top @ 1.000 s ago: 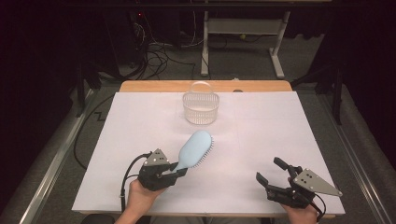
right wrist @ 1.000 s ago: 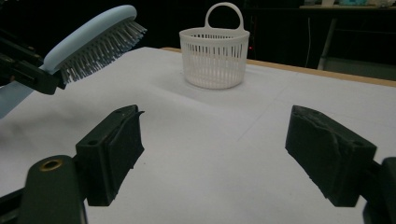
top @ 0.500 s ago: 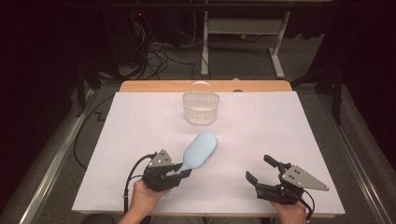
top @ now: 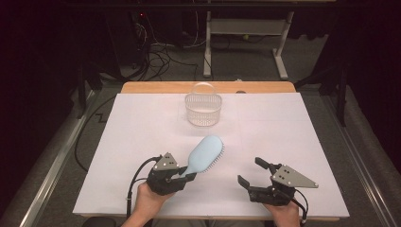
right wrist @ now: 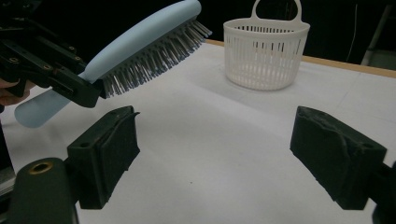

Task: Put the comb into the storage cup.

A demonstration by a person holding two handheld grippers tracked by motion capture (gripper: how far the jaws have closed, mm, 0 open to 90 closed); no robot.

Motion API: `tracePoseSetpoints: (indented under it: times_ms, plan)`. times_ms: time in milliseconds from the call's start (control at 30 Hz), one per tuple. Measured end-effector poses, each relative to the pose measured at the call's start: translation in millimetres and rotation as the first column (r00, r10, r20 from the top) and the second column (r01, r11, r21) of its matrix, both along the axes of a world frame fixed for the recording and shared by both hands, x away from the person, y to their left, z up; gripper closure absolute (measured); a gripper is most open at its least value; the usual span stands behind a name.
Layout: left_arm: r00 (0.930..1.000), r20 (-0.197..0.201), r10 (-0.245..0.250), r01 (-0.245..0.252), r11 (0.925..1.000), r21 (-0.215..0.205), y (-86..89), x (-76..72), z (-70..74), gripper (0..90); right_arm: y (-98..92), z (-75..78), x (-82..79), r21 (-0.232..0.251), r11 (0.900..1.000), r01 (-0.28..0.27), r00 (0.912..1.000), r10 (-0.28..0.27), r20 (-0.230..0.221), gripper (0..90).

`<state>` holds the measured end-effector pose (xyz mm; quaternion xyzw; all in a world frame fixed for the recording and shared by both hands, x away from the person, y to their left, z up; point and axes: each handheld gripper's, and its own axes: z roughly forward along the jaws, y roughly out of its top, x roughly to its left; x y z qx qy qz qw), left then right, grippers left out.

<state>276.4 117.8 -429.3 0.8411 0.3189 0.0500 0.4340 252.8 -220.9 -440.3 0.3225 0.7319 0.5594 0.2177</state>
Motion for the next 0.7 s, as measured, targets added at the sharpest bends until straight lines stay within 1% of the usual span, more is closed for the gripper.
tracePoseSetpoints:
  times_ms: [200, 367, 567, 700]
  plan:
    - [1.0000, -0.001, -0.003, 0.003, 1.0000, 0.000, -1.9, 0.6, -0.2, 67.3, 8.1, -0.7, 3.0, -0.001, 1.000, -0.022, 0.9997, 0.022, -0.011, 15.6]
    - [0.9999, -0.008, -0.011, 0.011, 0.9998, -0.014, -3.4, 0.5, 0.1, 67.3, 15.1, -2.6, 5.4, -0.011, 0.999, -0.040, 0.9990, 0.040, -0.022, 15.7]
    - [0.9999, -0.001, -0.014, 0.014, 0.9999, -0.005, -6.0, -0.5, 0.0, 67.3, 24.0, -4.5, 6.6, -0.022, 0.998, -0.066, 0.9975, 0.065, -0.028, 15.8]
    - [0.9998, 0.004, -0.019, 0.019, 0.9998, 0.001, -7.3, -0.7, 0.0, 67.3, 28.9, -5.8, 7.8, -0.022, 0.997, -0.079, 0.9962, 0.078, -0.040, 15.9]
